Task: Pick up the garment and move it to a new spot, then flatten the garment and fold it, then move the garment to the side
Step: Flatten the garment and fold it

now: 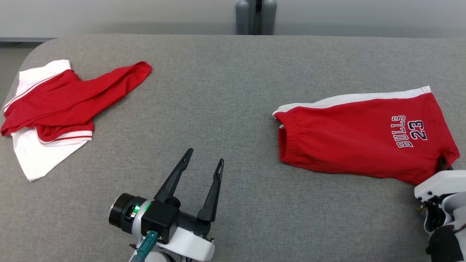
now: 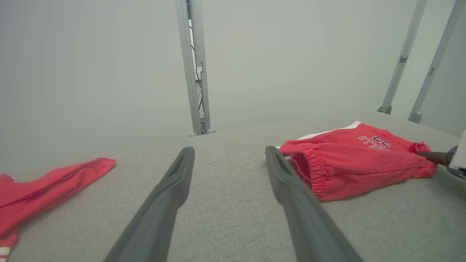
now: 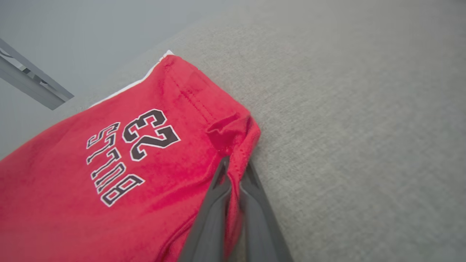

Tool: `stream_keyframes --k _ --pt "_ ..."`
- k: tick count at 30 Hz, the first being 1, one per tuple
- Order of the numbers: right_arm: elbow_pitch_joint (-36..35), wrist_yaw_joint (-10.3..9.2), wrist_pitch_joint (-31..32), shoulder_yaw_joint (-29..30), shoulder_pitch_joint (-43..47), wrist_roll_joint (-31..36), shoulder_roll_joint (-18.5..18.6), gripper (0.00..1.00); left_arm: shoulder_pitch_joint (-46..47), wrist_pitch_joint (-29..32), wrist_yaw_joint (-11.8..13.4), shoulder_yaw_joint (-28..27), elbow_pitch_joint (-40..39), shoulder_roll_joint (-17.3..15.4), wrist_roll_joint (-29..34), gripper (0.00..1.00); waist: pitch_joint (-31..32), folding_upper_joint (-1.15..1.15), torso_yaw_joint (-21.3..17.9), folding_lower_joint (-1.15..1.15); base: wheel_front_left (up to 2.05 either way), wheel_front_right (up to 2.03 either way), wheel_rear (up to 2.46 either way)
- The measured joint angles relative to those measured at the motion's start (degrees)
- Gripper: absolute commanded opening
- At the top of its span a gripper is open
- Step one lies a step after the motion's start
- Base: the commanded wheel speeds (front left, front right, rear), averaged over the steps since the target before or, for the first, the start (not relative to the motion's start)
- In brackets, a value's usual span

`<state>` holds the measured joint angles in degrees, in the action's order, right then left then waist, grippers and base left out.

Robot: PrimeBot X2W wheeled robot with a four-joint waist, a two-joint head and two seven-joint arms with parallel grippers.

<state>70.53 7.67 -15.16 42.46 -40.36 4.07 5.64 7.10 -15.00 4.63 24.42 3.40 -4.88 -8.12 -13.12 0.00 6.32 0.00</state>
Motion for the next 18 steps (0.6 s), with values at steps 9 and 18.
stream_keyframes --k 9,18 --pt "-9.0 -0.16 0.0 -6.1 5.7 -7.2 -1.7 0.0 -0.8 0.0 -0.5 -0.2 0.4 0.3 0.0 1.0 2.6 0.0 -1.9 0.0 0.0 0.0 0.0" --pt "-22.5 -0.19 0.0 -23.8 9.5 -17.6 -2.7 0.0 -2.3 0.0 -0.6 -0.5 0.9 0.9 -0.1 1.0 5.0 0.0 -1.5 0.0 0.0 0.0 0.0"
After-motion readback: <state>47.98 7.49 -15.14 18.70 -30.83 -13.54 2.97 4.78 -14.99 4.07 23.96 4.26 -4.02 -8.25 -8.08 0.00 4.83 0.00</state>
